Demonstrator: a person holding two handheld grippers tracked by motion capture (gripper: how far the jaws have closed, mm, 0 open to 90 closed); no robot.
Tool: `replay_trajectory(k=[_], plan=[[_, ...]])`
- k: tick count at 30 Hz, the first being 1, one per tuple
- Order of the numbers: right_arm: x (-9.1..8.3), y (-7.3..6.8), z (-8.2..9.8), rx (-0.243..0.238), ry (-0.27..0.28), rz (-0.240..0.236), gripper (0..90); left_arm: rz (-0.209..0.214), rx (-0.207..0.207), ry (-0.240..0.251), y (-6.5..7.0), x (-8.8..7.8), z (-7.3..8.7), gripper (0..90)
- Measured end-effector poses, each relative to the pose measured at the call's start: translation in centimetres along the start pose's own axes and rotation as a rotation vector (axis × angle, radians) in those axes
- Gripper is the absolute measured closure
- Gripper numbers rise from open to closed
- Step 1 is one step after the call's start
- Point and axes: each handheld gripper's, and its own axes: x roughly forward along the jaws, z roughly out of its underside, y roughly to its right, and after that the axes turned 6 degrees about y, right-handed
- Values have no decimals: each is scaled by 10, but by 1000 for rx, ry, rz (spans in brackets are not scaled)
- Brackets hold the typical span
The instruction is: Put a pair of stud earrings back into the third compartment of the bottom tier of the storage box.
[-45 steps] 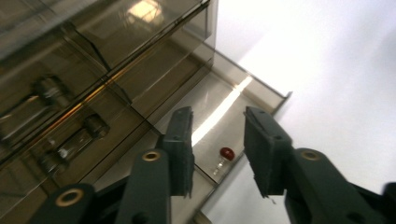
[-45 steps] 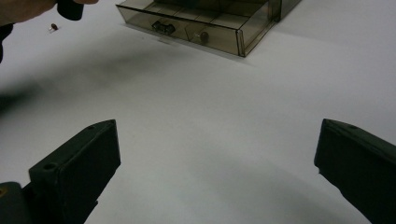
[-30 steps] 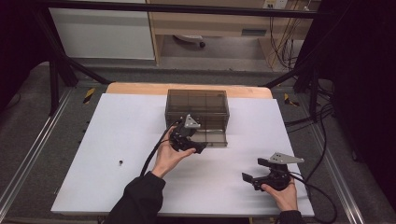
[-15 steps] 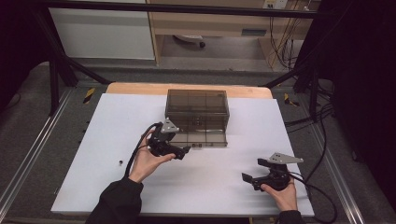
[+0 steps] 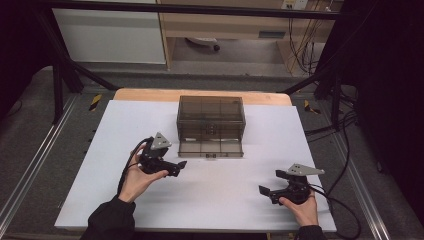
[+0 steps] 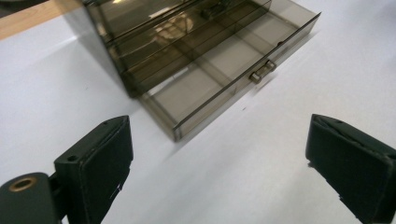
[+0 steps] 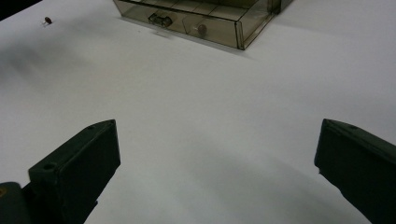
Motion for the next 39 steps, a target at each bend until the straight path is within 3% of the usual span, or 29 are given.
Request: replay_trajectory(k=[5,8,19,26,30,39], plan=[[0,0,0,-1,-5,0,7,-17,-18,-2,-11,-11,12,71],[1,0,0,1,-4,2,7,-38,-48,3,-23,-22,22,71],[0,1,1,1,-2,2,7,-83,-85,-4,-49,-48,48,95],[0,1,1,6,-5,1,7,-125,-115,-31,-66,-60,70,126],[0,1,1,4,-8,2,7,-146,-124,-61,-71,-63,81,155],[1,1,1,5,-10,2,7,-185,-162,-78,-73,-74,101,266]])
